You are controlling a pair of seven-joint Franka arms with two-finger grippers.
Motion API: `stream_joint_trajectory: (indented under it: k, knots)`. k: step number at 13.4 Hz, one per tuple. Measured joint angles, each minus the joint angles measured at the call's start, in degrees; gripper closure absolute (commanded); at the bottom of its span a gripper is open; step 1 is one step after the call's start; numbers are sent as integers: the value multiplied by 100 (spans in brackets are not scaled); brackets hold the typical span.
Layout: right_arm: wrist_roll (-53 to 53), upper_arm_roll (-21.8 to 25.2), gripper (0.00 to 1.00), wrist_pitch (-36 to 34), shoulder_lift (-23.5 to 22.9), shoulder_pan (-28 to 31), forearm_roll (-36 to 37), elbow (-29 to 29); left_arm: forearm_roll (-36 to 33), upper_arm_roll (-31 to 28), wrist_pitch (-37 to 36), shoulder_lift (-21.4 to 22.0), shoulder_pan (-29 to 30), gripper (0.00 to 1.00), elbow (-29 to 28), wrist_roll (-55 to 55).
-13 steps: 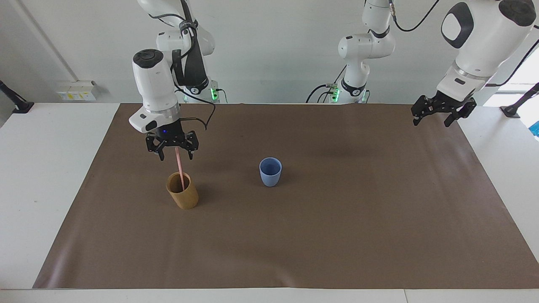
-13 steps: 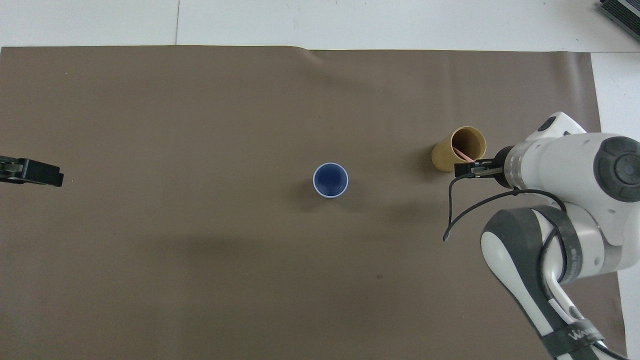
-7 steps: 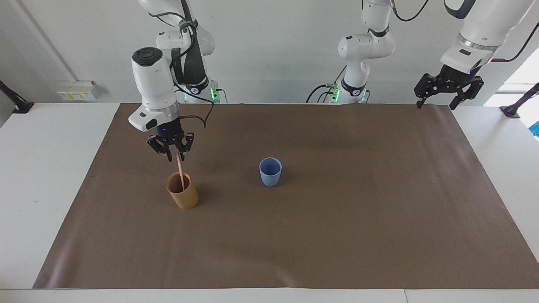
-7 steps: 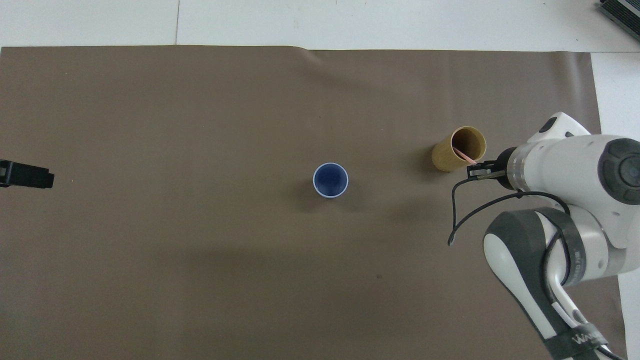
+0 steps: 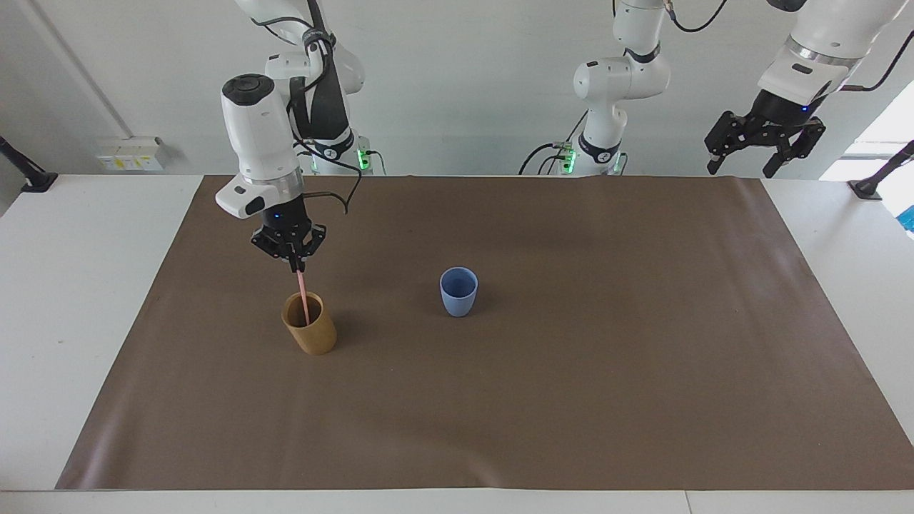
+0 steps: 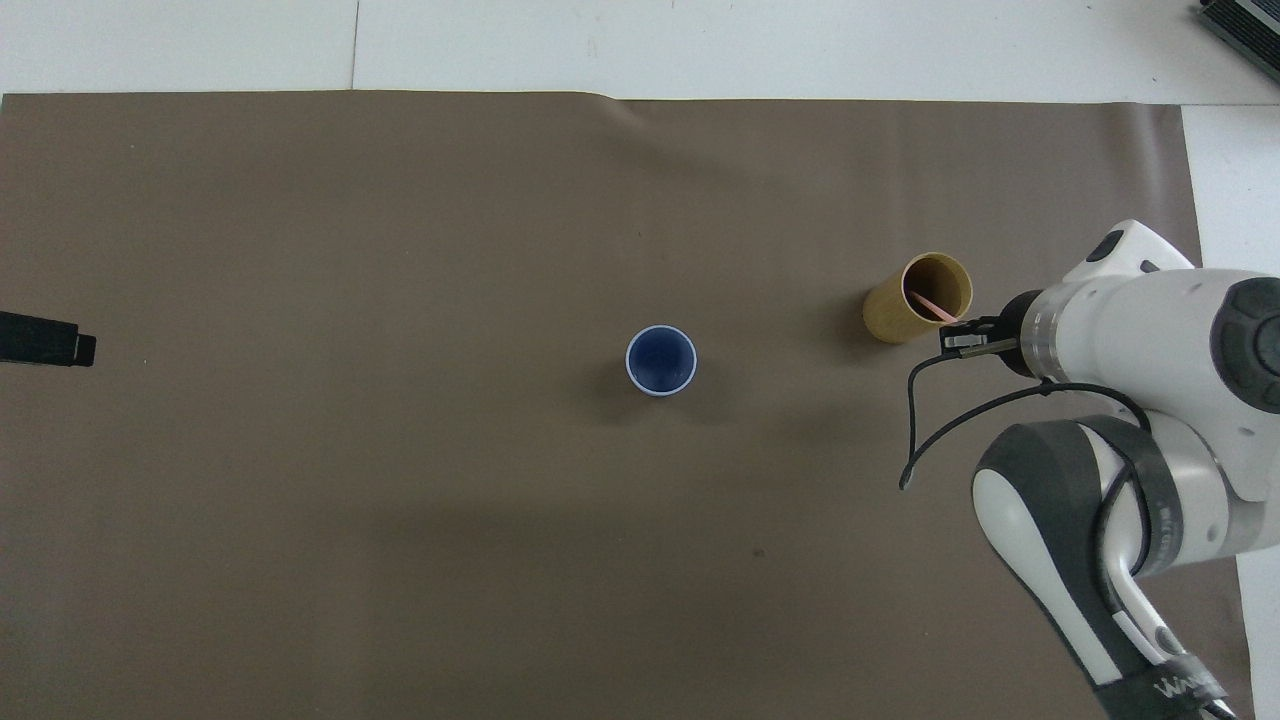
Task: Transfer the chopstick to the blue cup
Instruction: 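Lift the pink chopstick out of the tan cup with the right gripper, then carry the pink chopstick over the blue cup with the right gripper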
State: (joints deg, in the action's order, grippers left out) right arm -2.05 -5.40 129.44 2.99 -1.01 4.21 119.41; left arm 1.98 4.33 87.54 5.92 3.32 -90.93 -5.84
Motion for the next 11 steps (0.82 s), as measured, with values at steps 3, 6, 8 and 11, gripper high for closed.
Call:
stream_joint_trajectory:
  k: [3, 6, 8, 11]
  knots:
    - [0, 2, 100, -401, 45, 4, 0, -427, 5, 1, -295, 0, 0, 0, 1, 35]
    - [0, 2, 100, -1376, 101, 6, -1, -1150, 7, 6, -456, 1, 0, 0, 2, 35]
    - [0, -6, 100, -2072, 126, 5, -44, -1579, 8, 18, -550, 2, -1, 0, 3, 35]
    - [-65, -18, 100, -2853, 130, -11, -349, -2075, 8, 1, -579, 2, 1, 0, 3, 35]
